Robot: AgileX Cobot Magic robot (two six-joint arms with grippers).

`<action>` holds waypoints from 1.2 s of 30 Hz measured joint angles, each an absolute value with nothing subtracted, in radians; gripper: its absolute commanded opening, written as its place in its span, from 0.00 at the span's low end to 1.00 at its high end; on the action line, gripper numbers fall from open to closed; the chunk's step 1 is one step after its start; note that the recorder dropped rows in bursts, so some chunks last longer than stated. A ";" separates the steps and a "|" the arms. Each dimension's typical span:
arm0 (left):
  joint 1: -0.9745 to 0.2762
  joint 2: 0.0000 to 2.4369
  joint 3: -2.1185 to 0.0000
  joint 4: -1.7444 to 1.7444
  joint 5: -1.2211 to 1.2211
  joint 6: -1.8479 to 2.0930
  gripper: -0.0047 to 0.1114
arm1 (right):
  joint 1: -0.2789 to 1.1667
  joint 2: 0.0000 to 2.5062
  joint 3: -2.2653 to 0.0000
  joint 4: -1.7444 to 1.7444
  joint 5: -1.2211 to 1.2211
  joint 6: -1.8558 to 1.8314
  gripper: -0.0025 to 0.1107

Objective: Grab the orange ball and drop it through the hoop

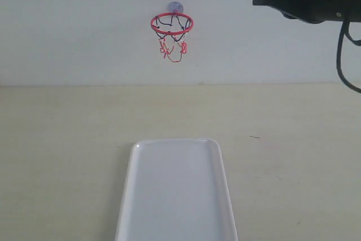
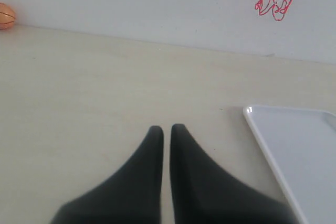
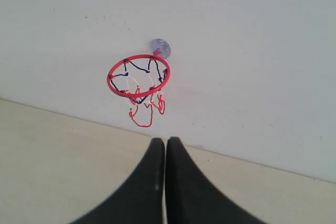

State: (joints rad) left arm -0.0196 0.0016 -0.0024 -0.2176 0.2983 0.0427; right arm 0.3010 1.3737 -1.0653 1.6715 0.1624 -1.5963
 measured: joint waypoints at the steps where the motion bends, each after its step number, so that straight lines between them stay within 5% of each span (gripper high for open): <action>1: -0.020 0.002 -0.002 -0.218 0.298 0.043 0.08 | 0.301 1.370 -1.065 1.672 0.162 -1.596 0.02; 22: -0.020 0.002 -0.002 -0.218 0.298 0.043 0.08 | 0.301 1.183 -1.025 1.672 0.127 -1.612 0.02; 36: -0.020 0.002 -0.002 -0.218 0.298 0.043 0.08 | 0.301 0.507 -0.425 1.666 -0.083 -1.595 0.02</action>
State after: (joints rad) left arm -0.0196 0.0016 -0.0024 -0.2176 0.2983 0.0427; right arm 0.3010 0.5071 -0.4246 1.6663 -0.0827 -1.5952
